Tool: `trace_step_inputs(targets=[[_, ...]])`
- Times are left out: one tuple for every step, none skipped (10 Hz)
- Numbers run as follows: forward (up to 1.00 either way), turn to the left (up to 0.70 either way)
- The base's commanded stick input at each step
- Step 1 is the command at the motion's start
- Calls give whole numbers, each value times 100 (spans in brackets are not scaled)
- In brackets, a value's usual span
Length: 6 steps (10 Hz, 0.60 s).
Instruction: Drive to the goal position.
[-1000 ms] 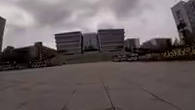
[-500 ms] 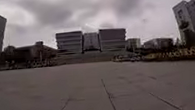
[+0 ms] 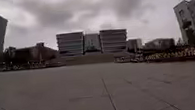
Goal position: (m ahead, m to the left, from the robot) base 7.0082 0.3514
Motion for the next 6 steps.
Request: trace_step_inputs(targets=[[100, 0], [100, 0], [100, 0], [100, 0], [100, 0], [100, 0]])
